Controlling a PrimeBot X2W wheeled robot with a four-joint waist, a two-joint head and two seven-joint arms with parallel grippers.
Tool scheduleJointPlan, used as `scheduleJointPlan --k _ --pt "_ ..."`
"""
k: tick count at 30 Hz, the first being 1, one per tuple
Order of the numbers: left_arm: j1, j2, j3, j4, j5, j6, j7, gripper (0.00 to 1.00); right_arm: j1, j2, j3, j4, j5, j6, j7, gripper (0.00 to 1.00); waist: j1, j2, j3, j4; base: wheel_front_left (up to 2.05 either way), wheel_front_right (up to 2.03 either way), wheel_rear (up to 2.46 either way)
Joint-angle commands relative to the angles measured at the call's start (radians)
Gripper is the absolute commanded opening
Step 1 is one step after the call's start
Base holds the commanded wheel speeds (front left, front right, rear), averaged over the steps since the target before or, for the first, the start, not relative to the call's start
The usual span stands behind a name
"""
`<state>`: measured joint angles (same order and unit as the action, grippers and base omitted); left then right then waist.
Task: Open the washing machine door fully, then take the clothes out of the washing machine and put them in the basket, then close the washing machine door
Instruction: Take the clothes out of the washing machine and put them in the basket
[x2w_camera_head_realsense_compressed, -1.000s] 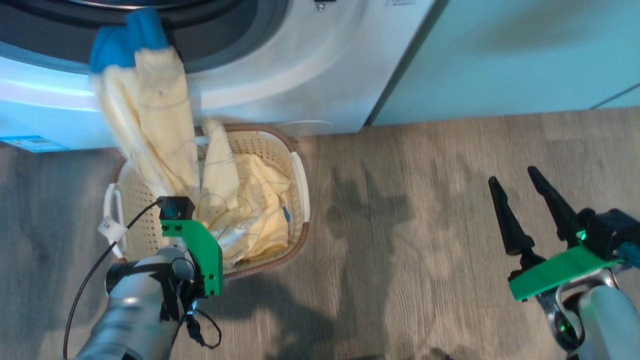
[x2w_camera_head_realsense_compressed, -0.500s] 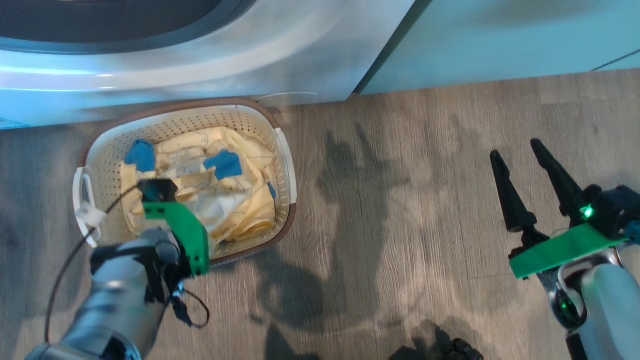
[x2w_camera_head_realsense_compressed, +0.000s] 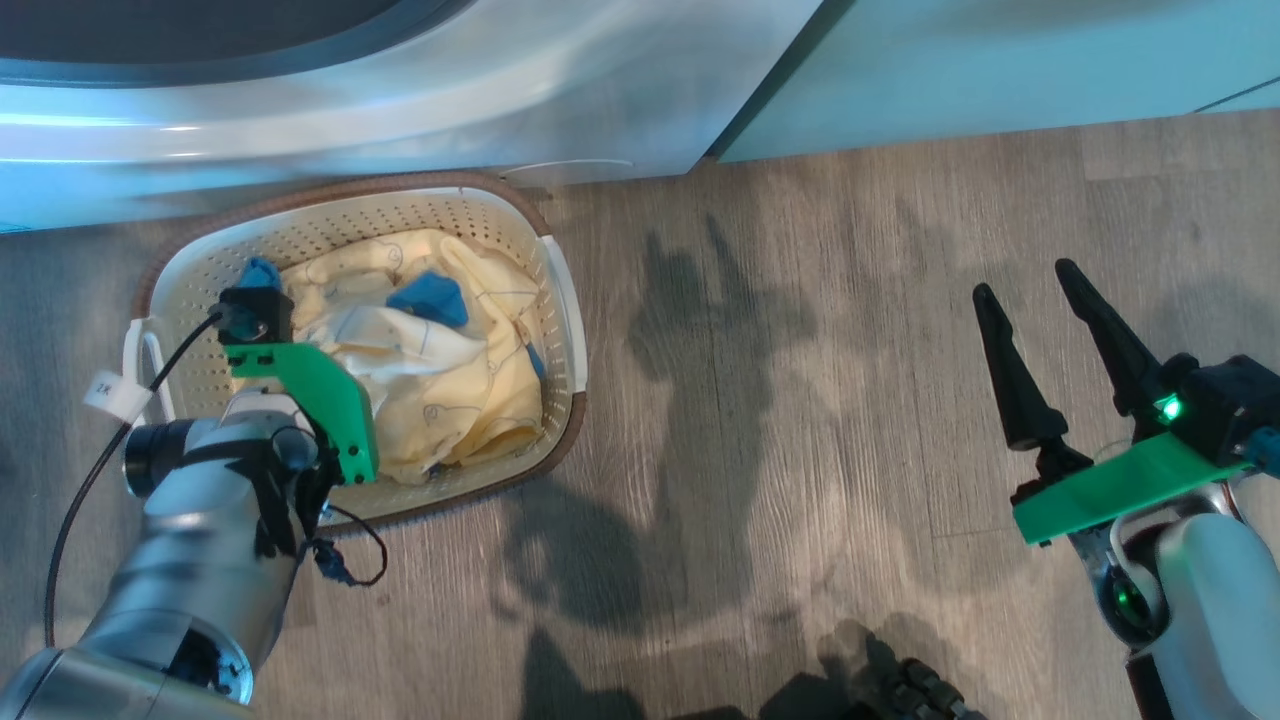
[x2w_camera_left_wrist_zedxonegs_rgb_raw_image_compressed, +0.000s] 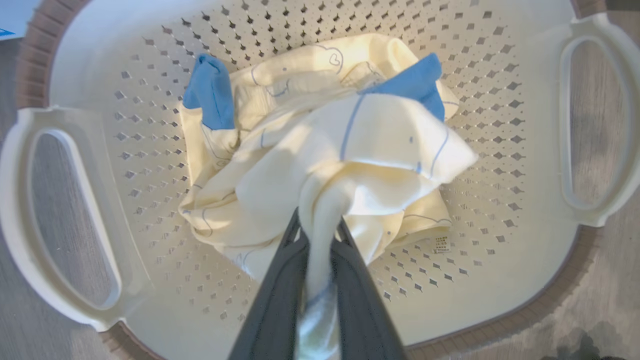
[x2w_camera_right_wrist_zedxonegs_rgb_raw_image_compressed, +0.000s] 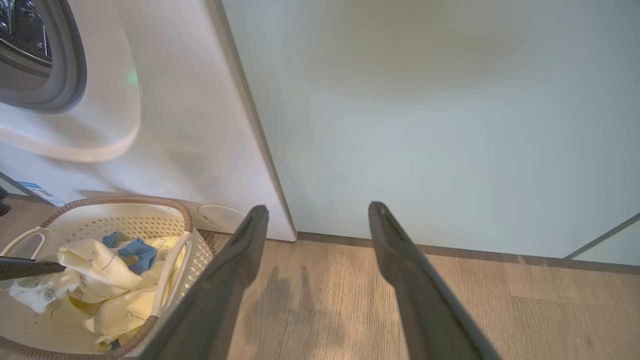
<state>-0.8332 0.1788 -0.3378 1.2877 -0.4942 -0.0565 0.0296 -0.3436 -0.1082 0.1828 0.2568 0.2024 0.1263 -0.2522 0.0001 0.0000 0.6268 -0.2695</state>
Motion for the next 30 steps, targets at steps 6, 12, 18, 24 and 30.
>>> scheduleJointPlan --k 6,12,18,24,30 --pt "0.006 0.034 0.014 -0.001 -0.007 0.014 -0.057 1.00 0.003 -0.003 0.010 -0.018 -0.005 0.004 -0.010 1.00 -0.0001 0.0000 -0.023 0.004 0.00 0.00 0.00" --pt "0.021 0.038 0.012 0.001 -0.013 -0.003 -0.127 1.00 0.022 -0.006 0.011 -0.009 -0.006 0.004 -0.010 1.00 -0.0001 0.0000 -0.090 0.018 0.00 0.00 0.00" --pt "0.039 0.045 0.002 0.000 -0.013 -0.030 -0.218 1.00 0.062 -0.015 0.001 -0.002 -0.005 0.004 -0.010 1.00 -0.0001 0.0000 -0.186 0.042 0.00 0.00 0.00" --pt "0.067 0.051 0.014 -0.021 -0.037 -0.058 -0.277 1.00 0.112 -0.023 -0.011 0.004 -0.006 0.004 -0.010 1.00 -0.0001 0.0000 -0.282 0.073 0.00 0.00 0.00" --pt "0.112 0.088 0.051 -0.156 -0.050 -0.069 -0.291 1.00 0.157 -0.031 -0.022 0.009 -0.005 0.004 -0.010 1.00 -0.0001 0.0000 -0.368 0.099 0.00 0.00 0.00"
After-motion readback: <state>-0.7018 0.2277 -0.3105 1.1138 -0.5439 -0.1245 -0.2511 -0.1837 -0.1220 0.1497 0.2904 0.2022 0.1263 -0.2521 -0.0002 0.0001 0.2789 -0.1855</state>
